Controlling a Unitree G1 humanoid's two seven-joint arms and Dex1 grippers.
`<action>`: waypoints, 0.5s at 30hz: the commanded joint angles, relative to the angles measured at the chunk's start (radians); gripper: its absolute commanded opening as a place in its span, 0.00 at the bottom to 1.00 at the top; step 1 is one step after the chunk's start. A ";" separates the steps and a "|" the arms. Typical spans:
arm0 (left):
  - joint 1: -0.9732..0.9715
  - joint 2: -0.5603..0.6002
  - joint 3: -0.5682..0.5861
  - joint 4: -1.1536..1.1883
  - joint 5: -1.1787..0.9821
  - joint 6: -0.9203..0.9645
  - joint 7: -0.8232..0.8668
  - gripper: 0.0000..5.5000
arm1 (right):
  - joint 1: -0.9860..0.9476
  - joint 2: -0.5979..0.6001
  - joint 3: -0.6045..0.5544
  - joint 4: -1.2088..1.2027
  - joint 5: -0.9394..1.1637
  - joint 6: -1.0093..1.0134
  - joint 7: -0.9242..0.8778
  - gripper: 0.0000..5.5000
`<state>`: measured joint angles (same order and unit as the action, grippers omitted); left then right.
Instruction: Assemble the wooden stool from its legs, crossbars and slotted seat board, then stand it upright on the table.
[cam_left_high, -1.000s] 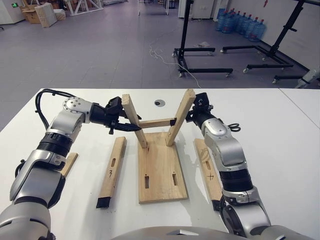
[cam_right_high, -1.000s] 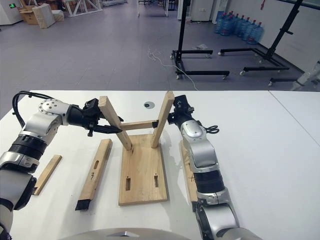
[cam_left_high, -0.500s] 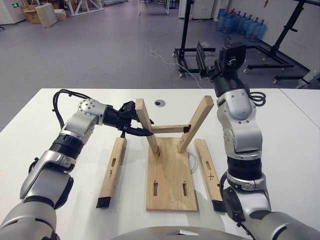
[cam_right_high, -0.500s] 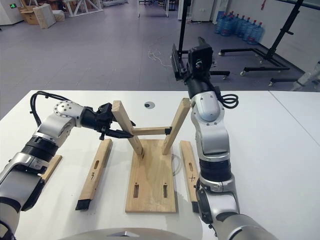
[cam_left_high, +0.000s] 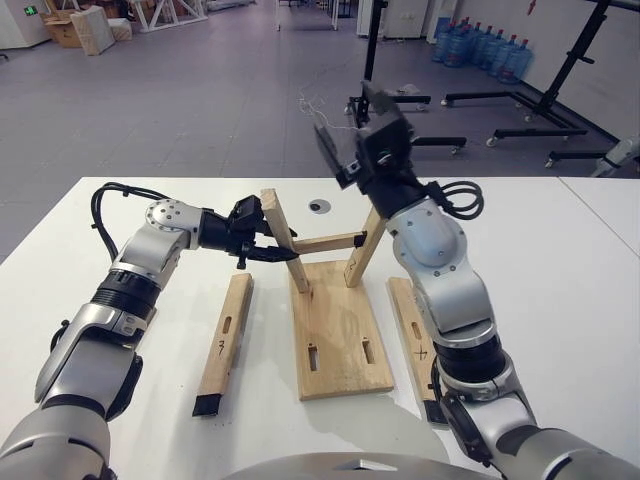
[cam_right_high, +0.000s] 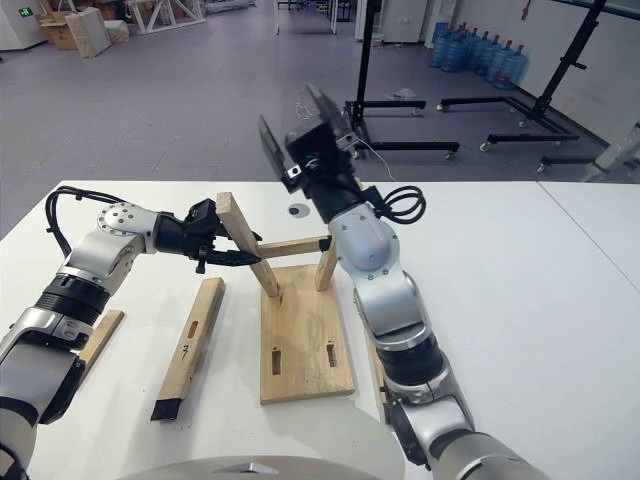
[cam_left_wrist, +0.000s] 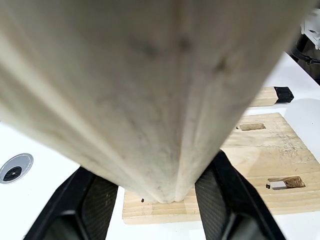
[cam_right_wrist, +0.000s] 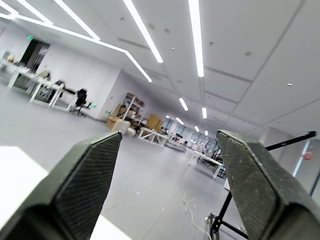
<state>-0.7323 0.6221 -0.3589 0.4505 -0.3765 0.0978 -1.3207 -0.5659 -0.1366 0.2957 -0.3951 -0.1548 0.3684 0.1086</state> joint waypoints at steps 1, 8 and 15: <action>0.048 0.045 -0.082 0.009 0.214 -0.019 0.037 0.37 | 0.004 0.012 0.114 0.149 -0.070 0.092 0.044 0.64; 0.046 0.038 -0.092 0.002 0.216 -0.013 0.035 0.37 | 0.144 -0.034 0.217 0.184 -0.134 0.199 0.093 0.64; 0.050 0.044 -0.097 0.002 0.217 -0.015 0.030 0.37 | 0.277 -0.035 0.204 0.324 -0.121 0.173 0.082 0.64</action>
<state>-0.7326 0.6220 -0.3664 0.4488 -0.3759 0.1043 -1.3120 -0.4070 -0.1391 0.4822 -0.1907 -0.2742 0.4609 0.1577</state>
